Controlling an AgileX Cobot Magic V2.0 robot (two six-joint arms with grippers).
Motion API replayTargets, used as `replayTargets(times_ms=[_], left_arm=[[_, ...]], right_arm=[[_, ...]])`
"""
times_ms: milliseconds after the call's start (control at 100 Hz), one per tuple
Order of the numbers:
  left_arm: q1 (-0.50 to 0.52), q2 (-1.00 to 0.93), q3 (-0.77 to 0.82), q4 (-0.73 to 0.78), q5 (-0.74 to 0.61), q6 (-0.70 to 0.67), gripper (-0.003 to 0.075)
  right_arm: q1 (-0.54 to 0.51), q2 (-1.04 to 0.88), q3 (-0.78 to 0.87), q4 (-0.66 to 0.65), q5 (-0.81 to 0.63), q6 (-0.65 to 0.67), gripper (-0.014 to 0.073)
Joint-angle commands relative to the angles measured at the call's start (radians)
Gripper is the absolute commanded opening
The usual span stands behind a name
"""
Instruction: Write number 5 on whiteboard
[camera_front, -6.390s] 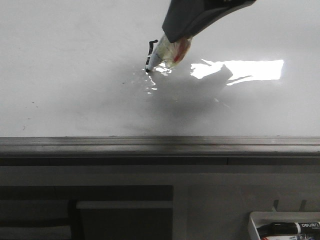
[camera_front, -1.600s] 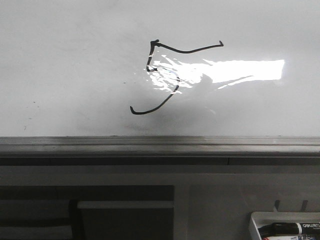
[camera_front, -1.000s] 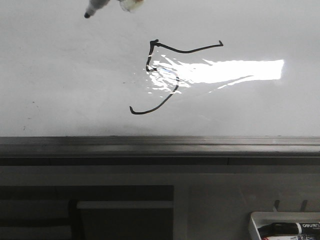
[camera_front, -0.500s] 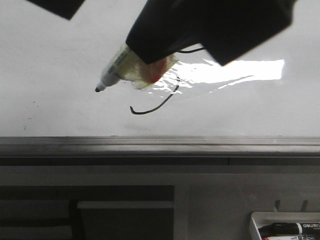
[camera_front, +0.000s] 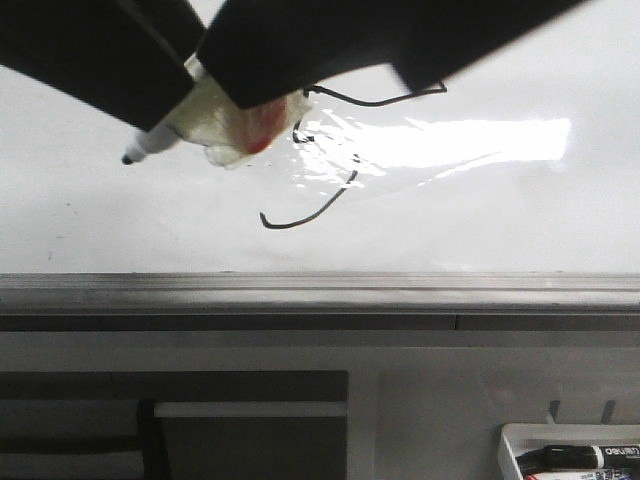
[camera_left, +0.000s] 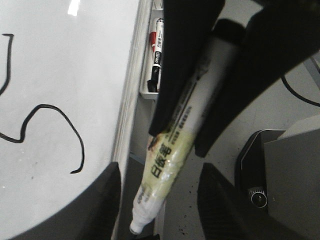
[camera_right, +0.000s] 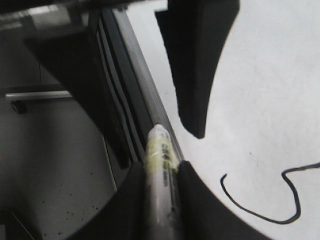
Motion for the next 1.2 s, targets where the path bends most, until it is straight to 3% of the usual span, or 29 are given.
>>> replayTargets(times_ms=[0,430,550,730,980,1100,1190], left_arm=[[-0.007,-0.009,-0.025,-0.031,-0.015,0.001,0.0322],[-0.007,0.021,-0.025,-0.022,-0.031,0.001,0.0264],[-0.007,0.036,-0.025,-0.02,-0.036,0.001,0.019],[-0.007,0.044,-0.025,-0.016,-0.053,0.001,-0.0022],[-0.007,0.057,-0.025,-0.016,-0.057,0.001,-0.002],[-0.007,0.057,-0.025,-0.016,-0.059,0.001,-0.002],[-0.007,0.057,-0.025,-0.016,-0.075,0.001,-0.002]], right_arm=[[0.006,-0.029,-0.03,-0.009,-0.073,-0.013,-0.0069],[0.043,-0.037,-0.03,-0.01,-0.073,-0.013,-0.0069],[0.043,-0.037,-0.03,-0.012,-0.073,-0.013,-0.0069],[0.043,-0.037,-0.03,-0.014,-0.073,-0.013,-0.0069],[0.043,-0.035,-0.03,-0.014,-0.058,-0.013,-0.0067],[0.043,-0.033,-0.03,-0.014,-0.023,-0.013,0.0022],[0.041,-0.033,-0.03,-0.014,-0.013,-0.013,0.0182]])
